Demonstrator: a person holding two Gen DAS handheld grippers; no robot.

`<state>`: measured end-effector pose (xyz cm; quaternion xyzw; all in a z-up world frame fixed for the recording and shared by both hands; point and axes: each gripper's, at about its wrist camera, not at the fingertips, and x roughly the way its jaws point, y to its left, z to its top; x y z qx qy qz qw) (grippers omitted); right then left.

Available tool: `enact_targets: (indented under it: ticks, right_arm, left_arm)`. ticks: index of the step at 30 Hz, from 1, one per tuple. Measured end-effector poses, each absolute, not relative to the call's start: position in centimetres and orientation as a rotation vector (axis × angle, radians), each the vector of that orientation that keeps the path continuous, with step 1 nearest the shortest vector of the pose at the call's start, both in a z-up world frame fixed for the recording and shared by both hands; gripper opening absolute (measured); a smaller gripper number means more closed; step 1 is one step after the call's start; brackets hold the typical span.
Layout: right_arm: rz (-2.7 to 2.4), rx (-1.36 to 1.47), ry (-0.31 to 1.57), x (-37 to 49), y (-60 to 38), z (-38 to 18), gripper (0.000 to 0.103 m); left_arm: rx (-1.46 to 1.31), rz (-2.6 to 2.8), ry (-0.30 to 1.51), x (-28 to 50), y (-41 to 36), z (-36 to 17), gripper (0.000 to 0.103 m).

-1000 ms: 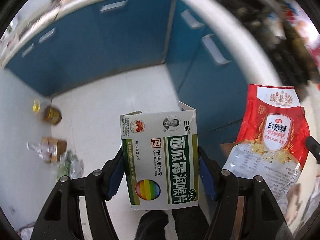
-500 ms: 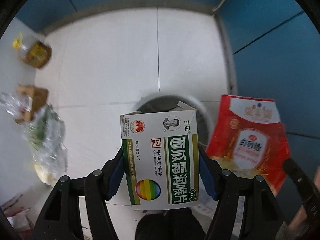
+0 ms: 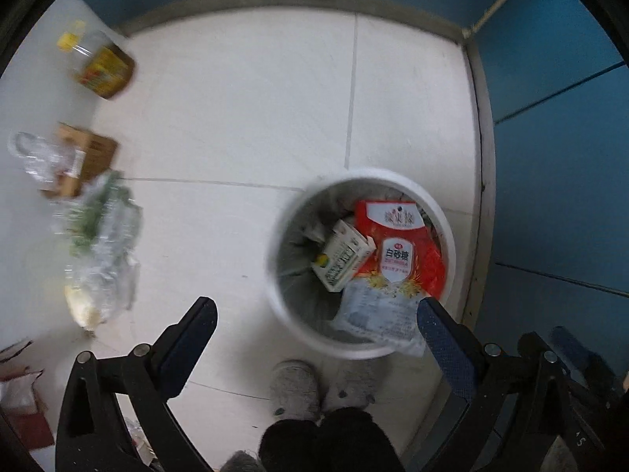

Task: Collect trash
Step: 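Lift both tools away from the bin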

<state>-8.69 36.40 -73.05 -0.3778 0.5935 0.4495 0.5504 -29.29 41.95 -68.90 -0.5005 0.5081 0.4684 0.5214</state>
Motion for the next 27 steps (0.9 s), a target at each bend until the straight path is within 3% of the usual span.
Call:
enact_targets:
  ticks: [1,3,15,22,27]
  right_arm:
    - [1.071,-0.919,1.366,-9.1,36.3,-71.6,0.09]
    - [1.089,-0.96,1.297,-10.0,35.9,-68.1,0.103]
    - [1.218,-0.914,1.017,-13.0,29.1,-43.6,0.103]
    - [1.252,-0.797,0.897,-15.2,21.9,-28.4,0.103]
    - [1.25,-0.733,0.838,-16.7,16.3,-20.9,0.103]
  left_arm:
    - [-1.172,1.151,1.202,-29.7,41.4,-66.8,0.103]
    - [-1.115,1.212,1.169,-30.2,40.3,-62.6,0.103]
    - [-0.894,1.322,0.985,-32.1,30.6,-37.9,0.103]
    - [-0.831,1.273,0.891,-33.5,23.8,-27.8,0.103]
    - [-0.797,1.249,0.823,-34.7,19.1,-22.3,0.103]
